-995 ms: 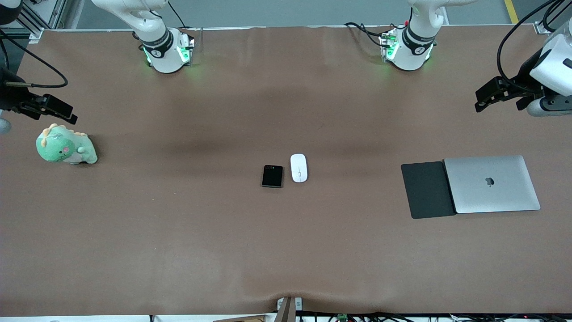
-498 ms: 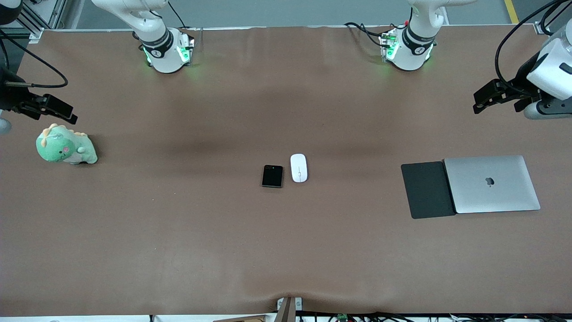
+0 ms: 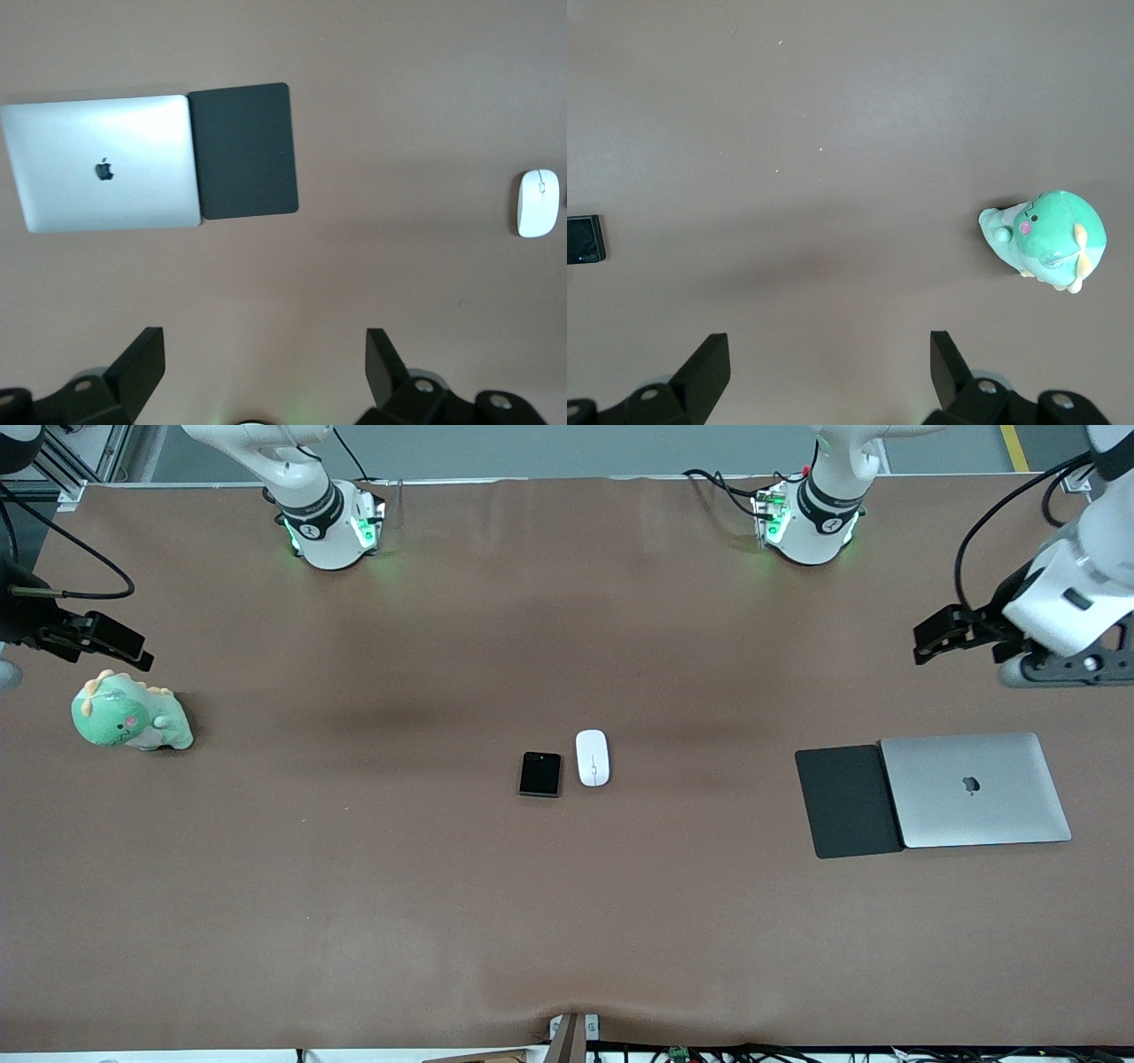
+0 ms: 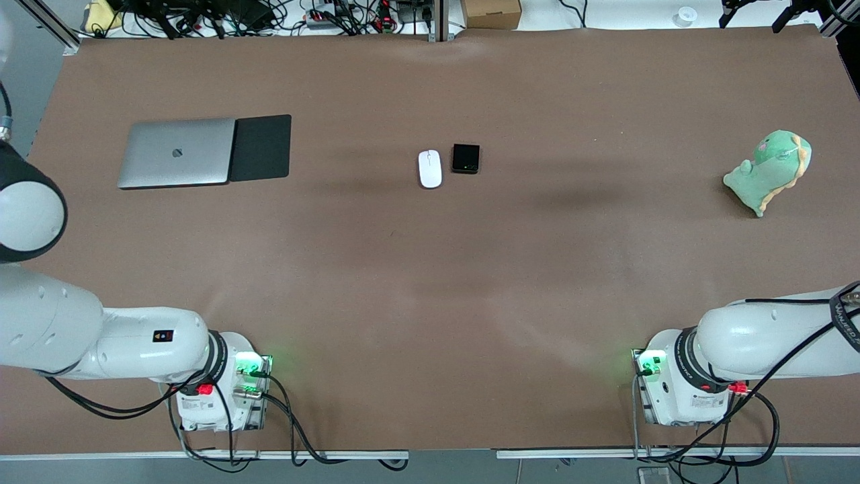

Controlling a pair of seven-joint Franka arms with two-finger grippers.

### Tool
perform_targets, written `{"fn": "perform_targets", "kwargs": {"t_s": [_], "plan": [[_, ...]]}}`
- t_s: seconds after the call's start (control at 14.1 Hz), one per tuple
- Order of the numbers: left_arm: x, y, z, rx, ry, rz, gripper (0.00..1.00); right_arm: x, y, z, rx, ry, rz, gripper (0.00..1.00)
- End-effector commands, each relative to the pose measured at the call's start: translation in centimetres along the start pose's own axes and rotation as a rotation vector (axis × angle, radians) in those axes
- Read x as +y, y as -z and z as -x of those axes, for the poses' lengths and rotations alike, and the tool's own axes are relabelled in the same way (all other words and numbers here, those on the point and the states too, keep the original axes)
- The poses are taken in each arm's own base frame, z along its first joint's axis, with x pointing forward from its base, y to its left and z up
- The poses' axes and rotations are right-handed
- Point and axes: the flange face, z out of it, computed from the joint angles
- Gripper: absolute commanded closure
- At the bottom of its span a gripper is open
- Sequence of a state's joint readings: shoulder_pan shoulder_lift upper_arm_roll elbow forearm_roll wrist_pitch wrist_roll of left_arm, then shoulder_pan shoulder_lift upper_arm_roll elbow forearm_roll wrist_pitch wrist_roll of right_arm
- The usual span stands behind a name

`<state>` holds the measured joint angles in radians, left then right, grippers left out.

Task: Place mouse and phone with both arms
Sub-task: 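Move the left gripper over the white mouse and lower it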

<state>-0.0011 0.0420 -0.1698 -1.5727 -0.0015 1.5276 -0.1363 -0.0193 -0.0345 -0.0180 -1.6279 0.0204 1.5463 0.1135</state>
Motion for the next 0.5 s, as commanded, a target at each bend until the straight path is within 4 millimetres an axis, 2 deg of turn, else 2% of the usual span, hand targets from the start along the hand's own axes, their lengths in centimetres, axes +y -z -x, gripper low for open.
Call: {"fn": "perform_targets", "kwargs": {"t_s": [0.0,0.36,0.43], "plan": [[2.3,-2.1,-1.5,-0.017,-0.021,0.011,0.0,-0.1,0.4,-0.2,0.006,-0.004,0.016,0.0],[7.2,-7.3,-3.4,-0.012,-0.004,0.017,0.0,-0.2,0.1,-0.4,0.0,-0.003,0.016,0.0],[8.8,-8.4,-3.5,-0.005,0.0,0.02,0.0,-0.2,0.1,-0.4,0.0,-0.003,0.016,0.0]]}}
